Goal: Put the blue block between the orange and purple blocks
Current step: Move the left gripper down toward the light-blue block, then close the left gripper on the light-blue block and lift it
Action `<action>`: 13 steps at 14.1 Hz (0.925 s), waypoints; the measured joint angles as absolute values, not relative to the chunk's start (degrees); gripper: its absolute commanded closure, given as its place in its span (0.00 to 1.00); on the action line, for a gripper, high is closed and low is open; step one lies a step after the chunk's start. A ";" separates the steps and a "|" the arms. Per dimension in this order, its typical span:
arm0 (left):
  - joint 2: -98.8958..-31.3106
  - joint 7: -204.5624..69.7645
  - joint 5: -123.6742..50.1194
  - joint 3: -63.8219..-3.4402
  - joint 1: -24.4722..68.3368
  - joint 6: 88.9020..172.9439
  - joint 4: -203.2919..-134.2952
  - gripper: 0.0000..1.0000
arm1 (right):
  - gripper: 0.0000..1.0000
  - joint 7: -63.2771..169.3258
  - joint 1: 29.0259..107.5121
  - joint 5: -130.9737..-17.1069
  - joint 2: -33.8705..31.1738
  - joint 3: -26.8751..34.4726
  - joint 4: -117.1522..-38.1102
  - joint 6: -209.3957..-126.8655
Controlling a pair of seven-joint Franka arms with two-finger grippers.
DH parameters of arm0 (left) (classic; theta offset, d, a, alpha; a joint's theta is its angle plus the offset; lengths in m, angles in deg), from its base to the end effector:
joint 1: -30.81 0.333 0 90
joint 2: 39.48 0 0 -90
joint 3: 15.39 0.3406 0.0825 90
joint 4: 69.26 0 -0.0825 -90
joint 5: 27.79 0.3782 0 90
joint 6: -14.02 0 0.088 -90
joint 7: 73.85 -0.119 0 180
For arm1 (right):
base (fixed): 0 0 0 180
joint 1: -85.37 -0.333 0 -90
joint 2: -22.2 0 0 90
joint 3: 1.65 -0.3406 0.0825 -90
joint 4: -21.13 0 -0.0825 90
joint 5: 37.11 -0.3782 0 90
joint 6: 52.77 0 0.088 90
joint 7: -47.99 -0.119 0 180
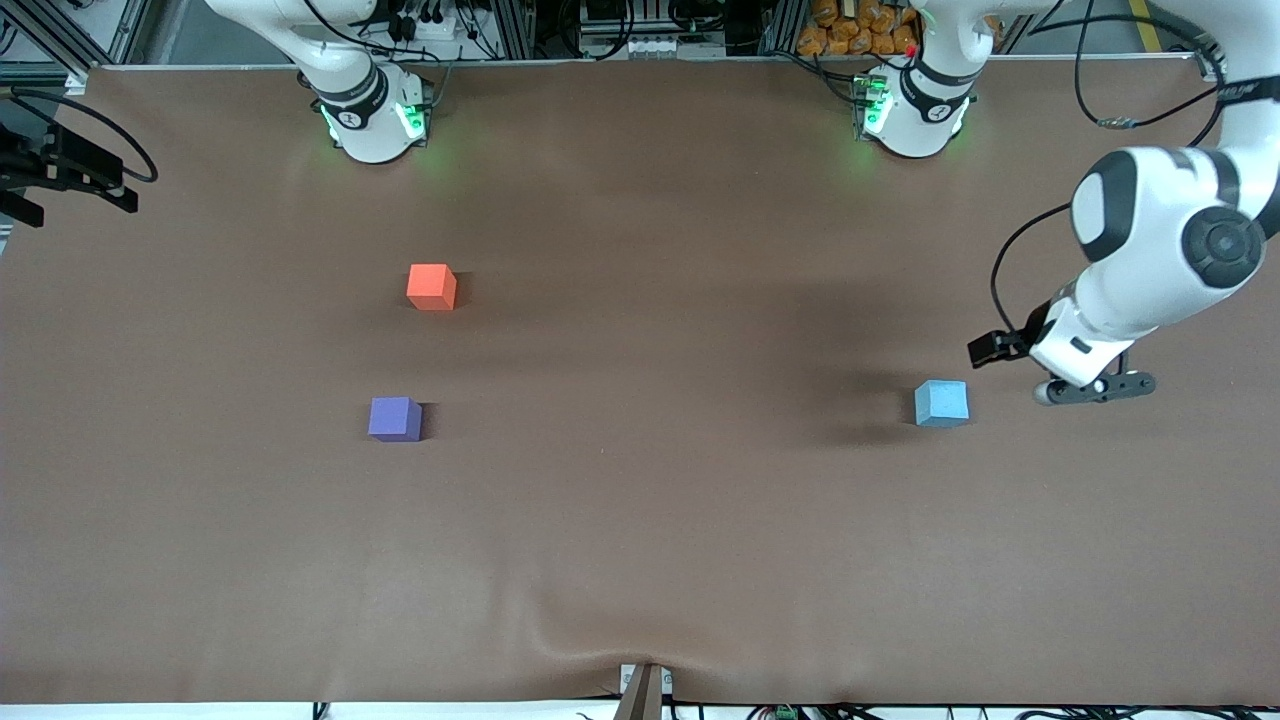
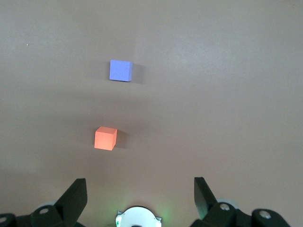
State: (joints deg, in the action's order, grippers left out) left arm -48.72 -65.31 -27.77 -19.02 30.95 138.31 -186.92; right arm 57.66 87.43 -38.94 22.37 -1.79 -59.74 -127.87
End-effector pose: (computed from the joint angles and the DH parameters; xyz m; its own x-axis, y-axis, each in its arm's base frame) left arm 0.5696 -0.0339 0.3721 0.9950 0.0882 -0.0462 0.0885 -0.9961 0.0031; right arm 0.5172 -0.0129 0.6894 0.9855 0.1430 -0.0908 0.1392 -0.9891 -0.0474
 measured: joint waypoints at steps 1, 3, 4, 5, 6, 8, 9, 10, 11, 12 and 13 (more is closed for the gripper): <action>-49.54 -65.31 -27.77 -19.04 30.90 140.21 -187.92 0.00 | 0.00 57.66 87.43 -38.94 22.36 -1.79 -59.74 -127.85; -51.13 -65.32 -27.77 -19.09 30.78 142.85 -189.52 0.00 | 0.00 57.66 87.43 -38.94 22.36 -1.79 -59.74 -127.84; -52.02 -65.32 -27.77 -19.15 30.73 143.66 -189.91 0.00 | 0.00 57.66 87.43 -38.94 22.36 -1.79 -59.74 -127.83; -52.94 -65.33 -27.77 -19.25 30.66 144.51 -190.08 0.00 | 0.00 57.66 87.43 -38.94 22.36 -1.79 -59.73 -127.83; -53.95 -65.34 -27.77 -19.36 30.55 145.16 -190.12 0.00 | 0.00 57.66 87.43 -38.94 22.36 -1.79 -59.73 -127.83; -56.04 -65.34 -27.77 -19.48 30.18 146.87 -190.14 0.00 | 0.00 57.66 87.43 -38.94 22.36 -1.79 -59.74 -127.76; -57.09 -65.34 -27.77 -19.52 30.03 147.96 -190.14 0.00 | 0.00 57.66 87.43 -38.94 22.36 -1.79 -59.73 -127.66; -57.99 -65.34 -27.77 -19.54 29.93 148.84 -190.14 0.00 | 0.00 57.66 87.44 -38.94 22.35 -1.79 -59.73 -127.57; -58.77 -65.34 -27.77 -19.54 29.88 149.51 -190.14 0.00 | 0.00 57.66 87.43 -38.94 22.35 -1.79 -59.73 -127.55; -59.35 -65.34 -27.77 -19.54 29.88 150.15 -190.14 0.00 | 0.00 57.66 87.43 -38.94 22.35 -1.79 -59.73 -127.54; -59.77 -65.34 -27.77 -19.54 29.88 150.53 -190.13 0.00 | 0.00 57.66 87.44 -38.94 22.35 -1.79 -59.73 -127.54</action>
